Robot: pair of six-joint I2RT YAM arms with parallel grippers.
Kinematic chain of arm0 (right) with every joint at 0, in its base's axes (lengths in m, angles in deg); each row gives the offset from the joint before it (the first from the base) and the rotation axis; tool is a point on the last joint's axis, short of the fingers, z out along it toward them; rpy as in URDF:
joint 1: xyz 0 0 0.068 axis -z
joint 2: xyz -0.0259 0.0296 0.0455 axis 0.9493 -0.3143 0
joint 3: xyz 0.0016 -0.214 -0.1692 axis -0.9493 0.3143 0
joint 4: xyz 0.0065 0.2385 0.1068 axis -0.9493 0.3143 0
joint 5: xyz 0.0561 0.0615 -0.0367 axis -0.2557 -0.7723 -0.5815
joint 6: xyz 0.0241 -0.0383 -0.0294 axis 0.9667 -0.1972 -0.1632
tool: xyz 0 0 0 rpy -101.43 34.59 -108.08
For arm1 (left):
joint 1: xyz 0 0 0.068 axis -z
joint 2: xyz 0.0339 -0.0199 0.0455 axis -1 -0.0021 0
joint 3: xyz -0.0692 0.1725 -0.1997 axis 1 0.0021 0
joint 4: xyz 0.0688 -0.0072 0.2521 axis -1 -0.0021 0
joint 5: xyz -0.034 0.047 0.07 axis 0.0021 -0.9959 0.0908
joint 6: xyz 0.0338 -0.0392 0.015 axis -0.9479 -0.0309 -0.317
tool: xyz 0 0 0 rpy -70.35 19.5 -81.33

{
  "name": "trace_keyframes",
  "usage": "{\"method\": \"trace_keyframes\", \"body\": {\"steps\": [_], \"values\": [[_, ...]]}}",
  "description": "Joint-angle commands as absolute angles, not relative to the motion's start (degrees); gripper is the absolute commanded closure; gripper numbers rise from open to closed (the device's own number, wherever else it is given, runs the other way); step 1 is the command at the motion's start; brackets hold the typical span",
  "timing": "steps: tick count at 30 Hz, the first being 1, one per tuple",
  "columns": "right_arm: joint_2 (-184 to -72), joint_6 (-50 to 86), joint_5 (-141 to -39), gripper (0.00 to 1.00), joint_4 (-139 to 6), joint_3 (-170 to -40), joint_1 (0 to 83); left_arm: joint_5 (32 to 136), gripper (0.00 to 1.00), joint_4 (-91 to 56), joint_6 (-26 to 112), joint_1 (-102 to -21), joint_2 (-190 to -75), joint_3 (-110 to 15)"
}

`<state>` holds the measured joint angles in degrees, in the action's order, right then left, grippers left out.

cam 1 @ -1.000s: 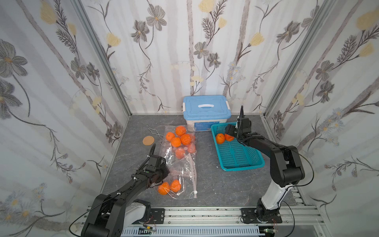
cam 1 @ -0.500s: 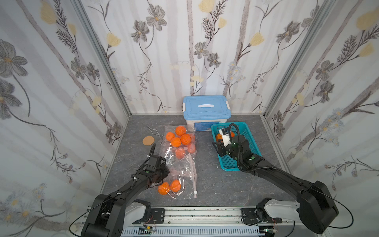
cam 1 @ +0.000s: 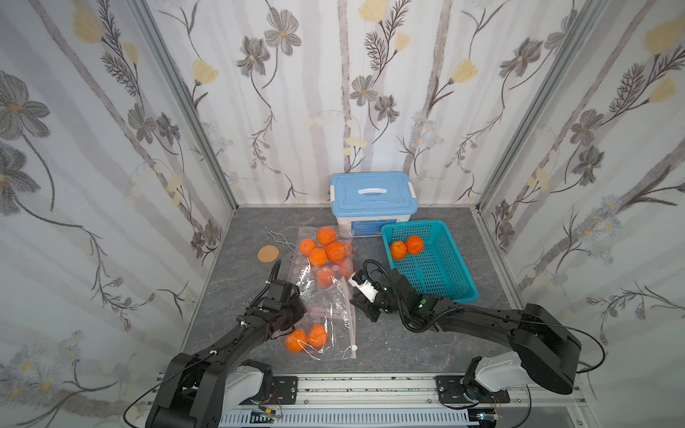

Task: Open the zip-top bag and take out the orange
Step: Pick up the orange from the zipper food storage bag.

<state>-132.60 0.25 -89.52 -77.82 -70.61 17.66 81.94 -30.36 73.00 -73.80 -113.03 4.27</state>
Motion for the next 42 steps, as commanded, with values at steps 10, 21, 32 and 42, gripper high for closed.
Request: {"method": "trace_keyframes", "body": {"steps": [10, 21, 32, 42], "values": [[-140.5, -6.3, -97.2, 0.77, -77.7, -76.9, 14.2, 81.1, 1.00, -31.0, 72.8, -73.8, -113.5, 4.4], [-139.7, -9.3, -96.0, 0.71, -76.8, -74.4, 15.0, 81.0, 1.00, -30.8, 72.9, -73.9, -113.7, 4.4], [-142.1, -9.1, -97.7, 0.73, -80.1, -72.9, 15.6, 80.9, 1.00, -30.7, 72.8, -73.9, -113.9, 4.5], [-146.7, -12.8, -104.9, 0.46, -86.3, -76.5, 9.9, 81.3, 1.00, -30.0, 72.9, -73.9, -114.3, 5.1]]}}
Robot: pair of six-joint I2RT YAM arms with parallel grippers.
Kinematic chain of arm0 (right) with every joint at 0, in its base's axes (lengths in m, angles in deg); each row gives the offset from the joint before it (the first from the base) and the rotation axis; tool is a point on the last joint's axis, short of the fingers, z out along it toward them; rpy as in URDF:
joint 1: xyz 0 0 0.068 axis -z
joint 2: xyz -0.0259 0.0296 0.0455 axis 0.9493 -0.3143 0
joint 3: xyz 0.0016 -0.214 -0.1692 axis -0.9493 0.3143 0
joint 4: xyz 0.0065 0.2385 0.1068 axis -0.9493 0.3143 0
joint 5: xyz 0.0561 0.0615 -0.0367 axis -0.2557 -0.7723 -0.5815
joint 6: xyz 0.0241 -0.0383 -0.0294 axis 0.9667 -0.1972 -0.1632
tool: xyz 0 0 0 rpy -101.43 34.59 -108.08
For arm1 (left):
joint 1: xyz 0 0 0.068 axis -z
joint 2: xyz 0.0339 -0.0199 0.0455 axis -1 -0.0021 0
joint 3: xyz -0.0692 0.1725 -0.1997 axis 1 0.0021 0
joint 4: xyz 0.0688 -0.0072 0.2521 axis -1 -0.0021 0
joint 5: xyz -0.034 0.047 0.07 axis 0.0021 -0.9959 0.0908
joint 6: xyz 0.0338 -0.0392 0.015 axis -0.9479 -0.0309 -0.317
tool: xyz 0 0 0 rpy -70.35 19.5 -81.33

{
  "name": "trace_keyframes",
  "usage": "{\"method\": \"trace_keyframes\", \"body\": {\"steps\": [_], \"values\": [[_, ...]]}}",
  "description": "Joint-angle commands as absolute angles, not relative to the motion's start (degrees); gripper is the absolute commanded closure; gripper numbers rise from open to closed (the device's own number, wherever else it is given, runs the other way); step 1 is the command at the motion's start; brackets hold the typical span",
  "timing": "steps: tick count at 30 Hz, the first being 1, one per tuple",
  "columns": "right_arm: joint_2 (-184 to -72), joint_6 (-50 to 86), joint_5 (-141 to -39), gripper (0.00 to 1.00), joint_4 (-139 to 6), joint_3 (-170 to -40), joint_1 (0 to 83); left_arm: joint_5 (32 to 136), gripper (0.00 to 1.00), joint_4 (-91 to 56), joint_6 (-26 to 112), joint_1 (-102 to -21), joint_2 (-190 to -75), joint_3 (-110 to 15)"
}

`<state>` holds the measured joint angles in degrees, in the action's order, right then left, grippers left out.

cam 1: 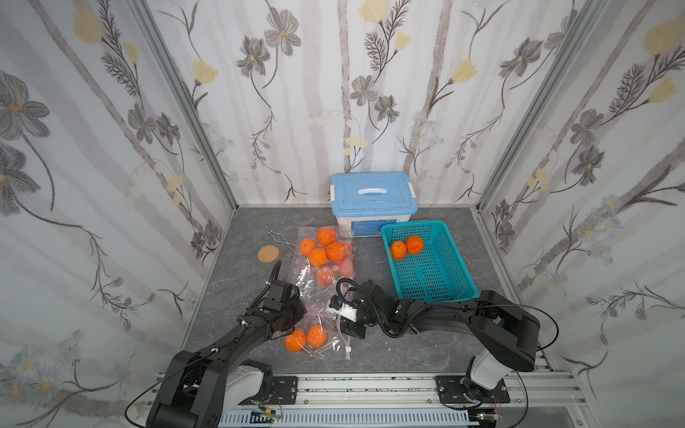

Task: Open the zip-top bag and take out the orange
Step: Pick up the orange from the zipper food storage bag.

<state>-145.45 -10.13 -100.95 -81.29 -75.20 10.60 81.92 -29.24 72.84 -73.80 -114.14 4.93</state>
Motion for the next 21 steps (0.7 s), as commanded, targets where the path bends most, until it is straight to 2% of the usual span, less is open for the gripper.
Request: {"method": "trace_keyframes", "body": {"steps": [1, 5, 8, 15, 21], "values": [[-147.3, -13.1, -105.1, 0.42, -86.0, -77.2, 9.5, 81.3, 1.00, -29.9, 72.9, -73.8, -114.3, 5.2], [-149.1, -13.3, -104.8, 0.23, -89.0, -78.0, 7.9, 81.3, 1.00, -29.9, 72.9, -73.8, -114.4, 5.2], [-151.6, -11.7, -105.9, 0.17, -91.4, -79.4, 7.5, 81.4, 1.00, -29.3, 73.2, -73.8, -114.4, 5.8], [-157.7, -9.8, -103.9, 0.15, -92.3, -84.0, 6.7, 81.4, 1.00, -28.8, 73.2, -73.8, -114.5, 6.2], [-161.9, -10.0, -104.6, 0.18, -87.3, -87.7, 6.2, 81.6, 1.00, -28.5, 73.1, -73.8, -114.9, 6.2]]}}
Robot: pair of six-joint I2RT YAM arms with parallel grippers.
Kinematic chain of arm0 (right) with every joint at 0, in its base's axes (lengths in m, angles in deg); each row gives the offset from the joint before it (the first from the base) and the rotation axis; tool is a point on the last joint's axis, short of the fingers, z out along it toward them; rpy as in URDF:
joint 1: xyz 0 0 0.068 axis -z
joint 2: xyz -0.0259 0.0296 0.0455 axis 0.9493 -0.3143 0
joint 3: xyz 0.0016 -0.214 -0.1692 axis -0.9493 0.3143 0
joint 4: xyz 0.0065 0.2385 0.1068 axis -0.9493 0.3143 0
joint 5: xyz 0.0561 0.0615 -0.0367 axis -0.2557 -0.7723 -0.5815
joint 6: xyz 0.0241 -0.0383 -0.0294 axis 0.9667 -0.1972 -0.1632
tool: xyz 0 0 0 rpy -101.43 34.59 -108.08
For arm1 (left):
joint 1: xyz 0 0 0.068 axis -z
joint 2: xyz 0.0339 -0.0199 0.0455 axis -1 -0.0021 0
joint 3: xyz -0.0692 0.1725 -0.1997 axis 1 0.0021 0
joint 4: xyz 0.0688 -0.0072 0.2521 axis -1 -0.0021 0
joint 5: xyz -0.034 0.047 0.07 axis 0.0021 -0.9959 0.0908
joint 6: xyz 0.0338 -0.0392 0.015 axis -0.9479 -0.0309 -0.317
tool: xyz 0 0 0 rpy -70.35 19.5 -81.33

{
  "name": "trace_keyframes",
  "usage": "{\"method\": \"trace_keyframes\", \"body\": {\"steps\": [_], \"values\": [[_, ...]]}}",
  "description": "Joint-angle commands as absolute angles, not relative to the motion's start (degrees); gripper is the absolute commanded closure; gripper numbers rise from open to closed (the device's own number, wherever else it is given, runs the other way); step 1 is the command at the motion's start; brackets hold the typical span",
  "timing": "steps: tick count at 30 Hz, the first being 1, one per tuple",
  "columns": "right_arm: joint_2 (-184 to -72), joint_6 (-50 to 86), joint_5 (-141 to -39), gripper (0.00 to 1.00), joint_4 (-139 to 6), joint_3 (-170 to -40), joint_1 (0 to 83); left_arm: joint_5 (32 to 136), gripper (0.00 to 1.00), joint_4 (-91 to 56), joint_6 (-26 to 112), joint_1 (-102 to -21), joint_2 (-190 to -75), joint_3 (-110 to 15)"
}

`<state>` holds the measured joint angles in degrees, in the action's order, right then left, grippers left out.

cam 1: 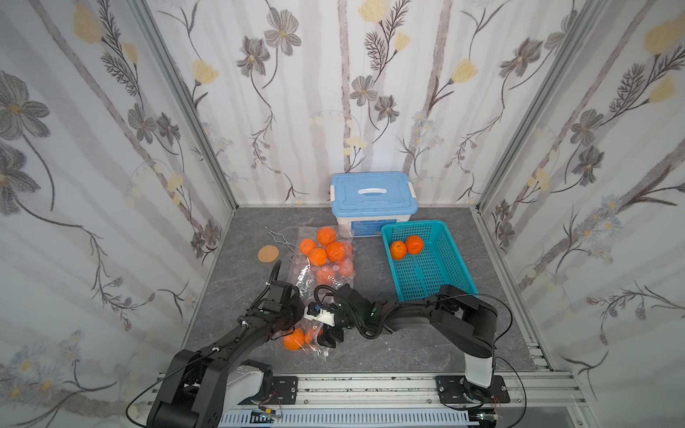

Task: Open the zip-top bag and take out the orange
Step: Pick up the orange from the zipper food storage bag.

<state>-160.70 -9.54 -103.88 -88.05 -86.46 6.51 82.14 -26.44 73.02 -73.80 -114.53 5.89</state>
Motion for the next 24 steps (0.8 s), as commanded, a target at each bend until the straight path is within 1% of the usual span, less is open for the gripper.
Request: {"method": "trace_keyframes", "body": {"steps": [1, 5, 8, 11, 14, 16, 20, 24], "values": [[-162.4, -10.0, -104.8, 0.19, -86.4, -88.0, 6.2, 81.5, 1.00, -28.4, 73.1, -73.9, -114.9, 6.2], [-162.4, -10.1, -105.8, 0.26, -84.6, -87.9, 6.1, 81.6, 1.00, -28.2, 73.1, -73.8, -115.1, 6.2], [-160.3, -10.5, -105.9, 0.33, -83.7, -86.8, 6.4, 81.6, 1.00, -28.2, 73.1, -73.9, -115.2, 6.0], [-157.3, -10.6, -105.5, 0.40, -83.8, -84.2, 7.4, 81.6, 1.00, -28.5, 73.0, -73.8, -115.1, 5.9], [-154.0, -9.7, -104.8, 0.44, -85.7, -80.0, 8.9, 81.3, 1.00, -28.8, 72.9, -73.9, -114.8, 5.9], [-151.9, -9.0, -105.0, 0.48, -86.8, -77.4, 10.3, 81.1, 1.00, -28.9, 72.9, -73.8, -114.6, 5.9], [-148.8, -8.2, -103.0, 0.45, -87.8, -73.7, 12.2, 81.1, 1.00, -28.9, 72.9, -73.8, -114.7, 5.9], [-147.0, -7.5, -100.5, 0.44, -87.8, -72.1, 13.4, 81.0, 1.00, -29.0, 72.9, -73.9, -114.7, 5.8]]}}
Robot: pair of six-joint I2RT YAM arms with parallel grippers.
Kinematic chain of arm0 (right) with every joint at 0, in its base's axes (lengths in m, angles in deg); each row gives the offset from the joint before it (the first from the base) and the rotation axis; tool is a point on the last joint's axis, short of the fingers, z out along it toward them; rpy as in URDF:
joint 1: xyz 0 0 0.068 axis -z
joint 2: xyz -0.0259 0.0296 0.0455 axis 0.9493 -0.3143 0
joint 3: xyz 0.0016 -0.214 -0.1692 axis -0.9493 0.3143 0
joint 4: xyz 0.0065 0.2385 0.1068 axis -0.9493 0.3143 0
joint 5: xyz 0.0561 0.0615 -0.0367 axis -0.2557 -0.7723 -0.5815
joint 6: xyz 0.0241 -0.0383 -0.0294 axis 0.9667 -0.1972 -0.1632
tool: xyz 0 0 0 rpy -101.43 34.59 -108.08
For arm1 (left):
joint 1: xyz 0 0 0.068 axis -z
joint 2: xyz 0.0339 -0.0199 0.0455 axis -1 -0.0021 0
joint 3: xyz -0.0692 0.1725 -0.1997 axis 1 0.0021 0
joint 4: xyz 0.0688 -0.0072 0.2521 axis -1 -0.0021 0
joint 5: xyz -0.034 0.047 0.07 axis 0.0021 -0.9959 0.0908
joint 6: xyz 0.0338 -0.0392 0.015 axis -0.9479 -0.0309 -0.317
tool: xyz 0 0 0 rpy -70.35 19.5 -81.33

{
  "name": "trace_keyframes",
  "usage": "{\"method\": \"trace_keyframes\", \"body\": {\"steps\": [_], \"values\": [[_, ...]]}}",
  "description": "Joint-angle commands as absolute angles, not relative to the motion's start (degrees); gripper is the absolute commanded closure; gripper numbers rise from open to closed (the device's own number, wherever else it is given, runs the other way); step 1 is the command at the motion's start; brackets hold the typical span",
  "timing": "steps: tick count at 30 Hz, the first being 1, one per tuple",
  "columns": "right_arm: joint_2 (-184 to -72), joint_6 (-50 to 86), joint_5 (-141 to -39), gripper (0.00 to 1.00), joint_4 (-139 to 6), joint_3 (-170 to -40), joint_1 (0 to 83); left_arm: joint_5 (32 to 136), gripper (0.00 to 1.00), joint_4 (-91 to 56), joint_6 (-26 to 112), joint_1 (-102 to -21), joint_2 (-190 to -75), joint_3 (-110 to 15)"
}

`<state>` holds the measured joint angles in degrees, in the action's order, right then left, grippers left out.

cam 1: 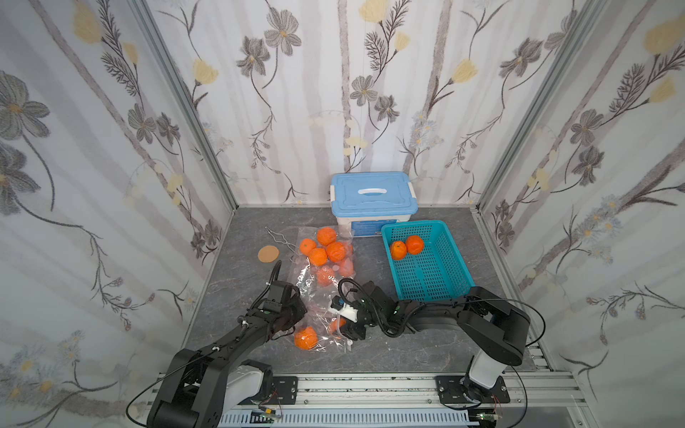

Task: Open the zip-top bag and take out the orange
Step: Pick up the orange from the zipper food storage bag.

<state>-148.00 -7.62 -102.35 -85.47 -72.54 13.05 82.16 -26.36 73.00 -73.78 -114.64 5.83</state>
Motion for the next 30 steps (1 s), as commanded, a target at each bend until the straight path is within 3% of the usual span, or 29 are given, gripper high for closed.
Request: {"method": "trace_keyframes", "body": {"steps": [1, 14, 30], "values": [[-146.7, -7.2, -100.0, 0.44, -87.8, -71.9, 13.8, 81.0, 1.00, -29.1, 72.9, -73.8, -114.7, 5.8], [-148.6, -2.6, -95.9, 0.26, -89.5, -72.8, 14.3, 81.1, 1.00, -29.0, 72.9, -73.8, -114.5, 5.9], [-147.2, -3.2, -93.7, 0.25, -87.5, -69.6, 15.7, 81.0, 1.00, -28.9, 72.8, -73.9, -114.4, 6.3]]}}
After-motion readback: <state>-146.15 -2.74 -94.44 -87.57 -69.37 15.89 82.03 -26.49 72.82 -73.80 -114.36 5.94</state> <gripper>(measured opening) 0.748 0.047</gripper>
